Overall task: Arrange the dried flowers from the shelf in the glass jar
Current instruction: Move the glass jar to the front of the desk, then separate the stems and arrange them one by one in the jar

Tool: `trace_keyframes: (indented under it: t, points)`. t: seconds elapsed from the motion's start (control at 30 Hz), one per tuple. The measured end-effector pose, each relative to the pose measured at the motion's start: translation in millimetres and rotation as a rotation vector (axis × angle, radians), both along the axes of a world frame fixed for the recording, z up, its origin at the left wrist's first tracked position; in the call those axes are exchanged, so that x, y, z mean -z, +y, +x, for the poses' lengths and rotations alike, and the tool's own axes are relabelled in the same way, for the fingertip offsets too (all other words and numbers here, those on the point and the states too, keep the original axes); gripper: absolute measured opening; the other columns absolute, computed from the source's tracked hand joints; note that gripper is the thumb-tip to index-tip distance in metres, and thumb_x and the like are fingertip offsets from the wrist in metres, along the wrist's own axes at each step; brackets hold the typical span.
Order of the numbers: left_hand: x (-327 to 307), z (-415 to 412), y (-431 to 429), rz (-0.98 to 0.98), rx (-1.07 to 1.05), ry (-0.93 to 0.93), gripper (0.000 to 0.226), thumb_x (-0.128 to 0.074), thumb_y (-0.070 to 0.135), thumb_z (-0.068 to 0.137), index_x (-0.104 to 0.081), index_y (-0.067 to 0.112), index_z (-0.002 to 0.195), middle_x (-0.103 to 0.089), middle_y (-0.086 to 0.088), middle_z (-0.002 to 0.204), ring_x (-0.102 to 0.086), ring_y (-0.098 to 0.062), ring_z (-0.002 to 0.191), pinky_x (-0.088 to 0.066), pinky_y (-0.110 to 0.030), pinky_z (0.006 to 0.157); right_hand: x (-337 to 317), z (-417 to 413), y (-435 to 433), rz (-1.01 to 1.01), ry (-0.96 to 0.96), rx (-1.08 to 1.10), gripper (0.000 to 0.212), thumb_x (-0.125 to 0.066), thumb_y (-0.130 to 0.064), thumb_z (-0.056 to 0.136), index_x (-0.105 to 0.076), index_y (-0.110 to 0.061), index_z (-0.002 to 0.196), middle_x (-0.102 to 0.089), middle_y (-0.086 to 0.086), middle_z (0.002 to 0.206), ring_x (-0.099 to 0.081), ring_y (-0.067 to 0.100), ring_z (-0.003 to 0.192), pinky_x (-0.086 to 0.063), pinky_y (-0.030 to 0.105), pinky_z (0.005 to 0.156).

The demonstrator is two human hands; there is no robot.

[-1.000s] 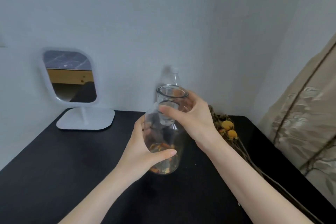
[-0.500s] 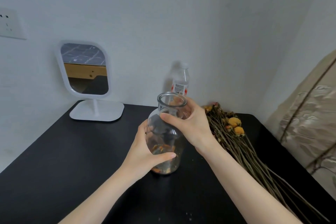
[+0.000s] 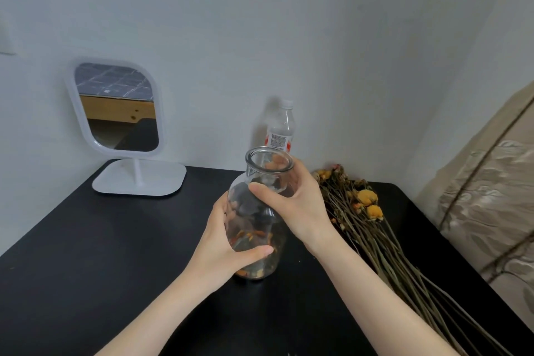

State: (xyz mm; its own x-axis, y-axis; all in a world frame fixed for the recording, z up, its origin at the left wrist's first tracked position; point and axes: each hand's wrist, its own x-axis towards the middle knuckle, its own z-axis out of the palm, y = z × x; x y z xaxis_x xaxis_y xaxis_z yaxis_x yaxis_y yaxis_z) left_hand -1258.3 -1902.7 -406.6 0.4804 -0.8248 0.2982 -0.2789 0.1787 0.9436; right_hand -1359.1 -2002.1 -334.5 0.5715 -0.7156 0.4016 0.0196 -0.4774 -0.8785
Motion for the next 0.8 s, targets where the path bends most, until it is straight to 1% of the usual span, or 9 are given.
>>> trace_keyframes:
  t: [0.1, 0.17, 0.23, 0.33, 0.43, 0.5, 0.57, 0.63, 0.8]
  points:
    - [-8, -5, 6, -0.022, -0.039, 0.048, 0.092, -0.084, 0.035, 0.049, -0.03, 0.053, 0.122, -0.044, 0.046, 0.112, -0.042, 0.026, 0.106, -0.04, 0.003, 0.074, -4, -4, 0, 0.022, 0.028, -0.048, 0.055, -0.08, -0.026, 0.069, -0.055, -0.023, 0.118, -0.066, -0.007, 0.112, -0.061, 0.006, 0.106, -0.049, 0.035, 0.096]
    - [-13, -9, 11, -0.03, -0.15, 0.051, 0.091, -0.082, 0.038, 0.051, -0.034, 0.043, 0.128, -0.045, 0.036, 0.12, -0.045, 0.014, 0.111, -0.039, -0.006, 0.084, -6, -10, -1, 0.021, 0.038, -0.081, 0.056, -0.079, -0.023, 0.071, -0.053, -0.021, 0.121, -0.064, -0.008, 0.116, -0.059, 0.003, 0.109, -0.047, 0.028, 0.098]
    - [-16, -16, 20, -0.073, -0.333, 0.005, 0.067, -0.08, 0.034, 0.062, -0.042, 0.042, 0.117, -0.048, 0.023, 0.118, -0.049, 0.001, 0.109, -0.038, -0.014, 0.087, -7, -19, -2, 0.039, 0.008, -0.105, 0.056, -0.078, -0.019, 0.072, -0.052, -0.022, 0.121, -0.062, -0.01, 0.118, -0.056, -0.002, 0.111, -0.043, 0.015, 0.096]
    - [-16, -32, 34, -0.102, -0.453, -0.049, 0.037, -0.073, 0.028, 0.073, -0.046, 0.047, 0.089, -0.052, 0.014, 0.092, -0.053, -0.007, 0.08, -0.041, -0.012, 0.068, -5, -39, -6, 0.064, -0.011, -0.077, 0.056, -0.073, -0.036, 0.068, -0.053, -0.026, 0.119, -0.062, -0.015, 0.114, -0.055, -0.008, 0.109, -0.041, 0.006, 0.093]
    - [-6, -54, 44, -0.066, -0.296, 0.01, 0.026, -0.068, 0.018, 0.079, -0.053, 0.038, 0.081, -0.055, 0.011, 0.077, -0.048, -0.004, 0.06, -0.041, -0.009, 0.058, -3, -59, -18, 0.113, -0.014, -0.015, 0.042, -0.064, -0.043, 0.075, -0.059, -0.025, 0.113, -0.066, -0.011, 0.111, -0.06, -0.006, 0.102, -0.046, 0.008, 0.087]
    - [-1, -82, 40, -0.001, -0.114, 0.004, 0.022, -0.066, 0.013, 0.081, -0.055, 0.033, 0.078, -0.057, 0.012, 0.072, -0.049, -0.002, 0.059, -0.04, -0.01, 0.057, 2, -87, -33, 0.125, -0.029, 0.131, 0.024, -0.06, -0.033, 0.086, -0.063, -0.022, 0.107, -0.07, -0.007, 0.102, -0.063, -0.003, 0.097, -0.048, 0.008, 0.081]
    - [5, -95, 34, 0.07, 0.007, -0.056, 0.018, -0.064, 0.015, 0.083, -0.056, 0.03, 0.078, -0.056, 0.014, 0.07, -0.05, 0.0, 0.06, -0.04, -0.01, 0.058, 7, -103, -49, 0.128, 0.006, 0.246, 0.013, -0.056, -0.028, 0.09, -0.066, -0.024, 0.097, -0.073, -0.005, 0.091, -0.066, 0.004, 0.093, -0.051, 0.02, 0.085]
    - [4, -108, 16, 0.145, 0.116, -0.146, 0.017, -0.062, 0.02, 0.084, -0.056, 0.032, 0.075, -0.055, 0.015, 0.066, -0.048, 0.001, 0.058, -0.04, -0.01, 0.059, 13, -127, -66, 0.125, 0.093, 0.349, 0.01, -0.056, -0.025, 0.091, -0.066, -0.025, 0.092, -0.072, -0.003, 0.087, -0.066, 0.008, 0.09, -0.05, 0.031, 0.09]
    - [4, -126, -59, 0.362, 0.164, -0.176, 0.011, -0.055, 0.028, 0.088, -0.055, 0.029, 0.077, -0.056, 0.009, 0.065, -0.053, -0.003, 0.059, -0.048, -0.022, 0.063, 28, -173, -94, 0.094, 0.453, 0.455, 0.01, -0.06, -0.017, 0.087, -0.065, -0.025, 0.086, -0.068, 0.0, 0.09, -0.063, 0.014, 0.089, -0.049, 0.031, 0.083]
